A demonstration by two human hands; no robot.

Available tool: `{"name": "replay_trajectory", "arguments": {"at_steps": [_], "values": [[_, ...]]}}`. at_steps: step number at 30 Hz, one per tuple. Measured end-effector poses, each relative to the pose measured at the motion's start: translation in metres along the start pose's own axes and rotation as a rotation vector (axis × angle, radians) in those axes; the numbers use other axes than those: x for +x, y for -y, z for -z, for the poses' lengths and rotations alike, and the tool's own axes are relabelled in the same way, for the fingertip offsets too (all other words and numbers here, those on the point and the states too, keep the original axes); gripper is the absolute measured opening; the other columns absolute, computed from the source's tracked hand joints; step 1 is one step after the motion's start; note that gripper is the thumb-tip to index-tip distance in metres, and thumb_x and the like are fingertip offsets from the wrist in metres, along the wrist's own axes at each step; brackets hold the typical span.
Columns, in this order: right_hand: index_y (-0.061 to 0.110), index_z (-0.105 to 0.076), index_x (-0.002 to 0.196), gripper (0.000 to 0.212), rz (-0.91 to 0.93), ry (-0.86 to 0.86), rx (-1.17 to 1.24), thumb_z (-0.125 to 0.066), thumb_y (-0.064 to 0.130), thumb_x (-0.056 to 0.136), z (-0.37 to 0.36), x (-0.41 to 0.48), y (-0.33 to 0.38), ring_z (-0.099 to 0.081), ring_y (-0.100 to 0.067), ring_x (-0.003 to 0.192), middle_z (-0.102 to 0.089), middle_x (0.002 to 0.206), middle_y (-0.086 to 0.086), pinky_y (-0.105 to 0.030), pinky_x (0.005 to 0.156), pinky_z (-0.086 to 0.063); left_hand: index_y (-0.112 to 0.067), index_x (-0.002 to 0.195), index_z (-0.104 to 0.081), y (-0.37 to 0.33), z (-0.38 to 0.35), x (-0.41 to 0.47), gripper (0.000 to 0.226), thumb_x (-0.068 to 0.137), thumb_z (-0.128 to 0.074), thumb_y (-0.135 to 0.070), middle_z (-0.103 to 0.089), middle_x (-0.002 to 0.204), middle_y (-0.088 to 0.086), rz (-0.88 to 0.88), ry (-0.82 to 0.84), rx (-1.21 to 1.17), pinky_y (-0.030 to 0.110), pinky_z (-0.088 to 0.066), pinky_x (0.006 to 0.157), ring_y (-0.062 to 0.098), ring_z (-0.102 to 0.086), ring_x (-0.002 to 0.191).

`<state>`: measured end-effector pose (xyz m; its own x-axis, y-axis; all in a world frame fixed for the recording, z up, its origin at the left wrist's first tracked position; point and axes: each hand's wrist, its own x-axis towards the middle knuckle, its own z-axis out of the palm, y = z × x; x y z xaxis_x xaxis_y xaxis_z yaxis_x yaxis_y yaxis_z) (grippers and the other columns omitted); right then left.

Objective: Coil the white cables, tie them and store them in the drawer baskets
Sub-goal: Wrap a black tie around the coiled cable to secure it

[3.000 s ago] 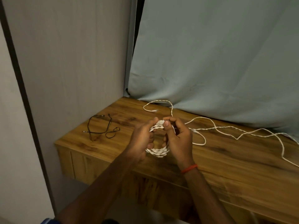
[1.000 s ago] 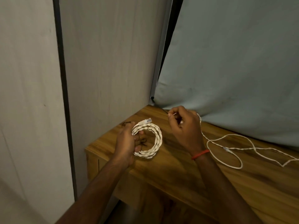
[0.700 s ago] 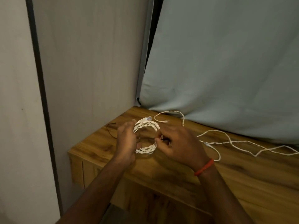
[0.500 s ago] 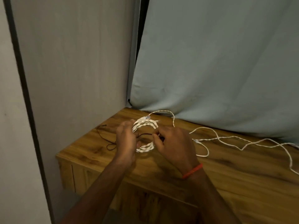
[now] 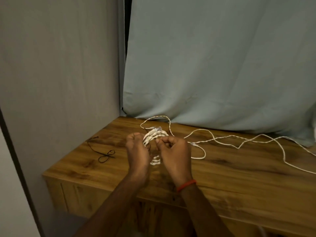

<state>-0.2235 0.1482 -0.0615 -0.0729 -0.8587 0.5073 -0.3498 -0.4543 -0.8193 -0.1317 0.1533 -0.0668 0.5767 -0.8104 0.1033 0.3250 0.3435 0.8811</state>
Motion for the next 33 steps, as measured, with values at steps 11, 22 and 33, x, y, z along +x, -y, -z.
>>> {"name": "replay_trajectory", "arguments": {"at_steps": [11,22,33], "values": [[0.017,-0.080,0.087,0.004,-0.050,0.137,0.189,-0.077,0.015,0.086,0.025,0.001,-0.026,-0.060,-0.003,0.052,-0.076,0.073,0.001,-0.028,0.058,-0.049,-0.012,0.086,-0.060,0.008,-0.012,-0.015,0.022,0.101,-0.045,-0.018,-0.055,0.049,-0.007,0.152,0.188,0.036,0.020,-0.030,0.038,0.005,-0.048,0.040],[0.006,-0.073,0.096,0.008,-0.121,0.541,0.308,-0.068,0.003,0.090,0.121,0.004,-0.008,-0.067,-0.013,0.056,-0.076,0.079,-0.010,-0.018,0.049,-0.049,-0.018,0.084,-0.059,0.009,-0.003,0.014,0.017,0.100,-0.054,-0.020,-0.053,0.063,0.000,-0.008,-0.001,0.164,0.025,-0.031,0.044,0.011,-0.044,0.050],[0.000,-0.075,0.101,0.023,0.036,0.503,0.666,-0.064,0.000,0.081,0.140,-0.003,0.013,-0.076,-0.032,0.081,-0.075,0.094,-0.024,-0.031,0.063,-0.061,-0.016,0.082,-0.061,0.017,-0.010,0.003,0.016,0.098,-0.059,-0.017,-0.060,0.070,0.002,-0.076,0.062,0.235,0.033,-0.042,0.062,0.015,-0.052,0.064]]}}
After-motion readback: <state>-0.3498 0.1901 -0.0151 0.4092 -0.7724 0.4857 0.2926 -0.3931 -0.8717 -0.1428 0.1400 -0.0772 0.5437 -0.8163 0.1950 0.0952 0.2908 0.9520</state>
